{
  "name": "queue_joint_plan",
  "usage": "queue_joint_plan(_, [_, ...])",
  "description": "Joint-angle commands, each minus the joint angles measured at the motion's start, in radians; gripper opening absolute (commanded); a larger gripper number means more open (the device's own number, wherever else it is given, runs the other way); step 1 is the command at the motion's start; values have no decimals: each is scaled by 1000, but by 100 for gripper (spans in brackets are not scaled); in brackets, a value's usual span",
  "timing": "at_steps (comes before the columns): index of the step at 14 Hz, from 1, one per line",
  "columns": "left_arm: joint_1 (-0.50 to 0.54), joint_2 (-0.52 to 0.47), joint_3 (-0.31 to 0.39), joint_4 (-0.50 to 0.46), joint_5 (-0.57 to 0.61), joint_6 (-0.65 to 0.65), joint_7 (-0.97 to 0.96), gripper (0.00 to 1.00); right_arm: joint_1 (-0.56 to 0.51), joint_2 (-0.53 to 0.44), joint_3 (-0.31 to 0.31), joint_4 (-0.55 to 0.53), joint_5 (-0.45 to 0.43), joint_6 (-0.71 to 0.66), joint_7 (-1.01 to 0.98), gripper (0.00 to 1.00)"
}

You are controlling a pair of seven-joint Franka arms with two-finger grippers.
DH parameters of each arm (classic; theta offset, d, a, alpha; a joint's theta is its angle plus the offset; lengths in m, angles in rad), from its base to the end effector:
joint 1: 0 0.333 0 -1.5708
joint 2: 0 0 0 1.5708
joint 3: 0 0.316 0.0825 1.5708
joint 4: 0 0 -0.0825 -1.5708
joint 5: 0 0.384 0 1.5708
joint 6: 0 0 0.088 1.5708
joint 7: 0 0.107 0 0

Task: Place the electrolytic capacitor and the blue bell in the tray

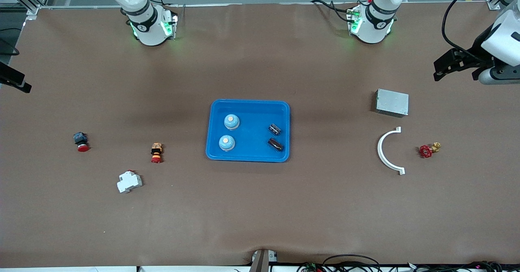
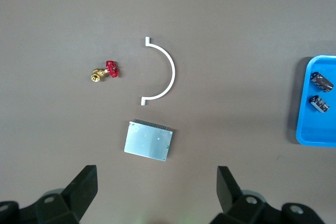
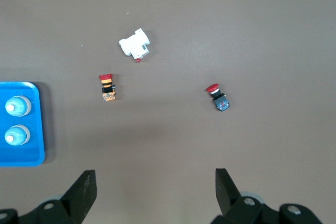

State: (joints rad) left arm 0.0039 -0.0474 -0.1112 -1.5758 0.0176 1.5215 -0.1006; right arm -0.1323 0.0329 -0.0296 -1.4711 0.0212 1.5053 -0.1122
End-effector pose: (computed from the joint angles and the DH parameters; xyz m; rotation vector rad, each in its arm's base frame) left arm 0.5319 -0.0569 0.6435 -3.1181 0.0090 0.0075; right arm 0.5518 -0.0874 0.6472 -3.1209 0.0754 -0.0063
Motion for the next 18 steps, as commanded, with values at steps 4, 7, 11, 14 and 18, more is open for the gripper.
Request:
queue_joint_plan(4, [13, -22, -5, -13, -10, -12, 16, 100, -15, -13, 17, 0, -15, -8, -17, 100])
queue_joint_plan(7, [13, -66, -4, -56, -10, -11, 24, 100, 6, -13, 20, 0, -64, -4, -18, 100])
queue_joint_plan(11, [14, -84, -2, -72, -8, -11, 24, 100, 6, -13, 19, -2, -64, -4, -17, 100])
queue_joint_plan(14, [13, -86, -2, -64, -10, -11, 24, 100, 6, -13, 19, -3, -61, -4, -17, 100])
queue_joint_plan(18, [13, -81, -2, -61, -5, -12, 41, 100, 3, -13, 17, -5, -56, -4, -17, 100])
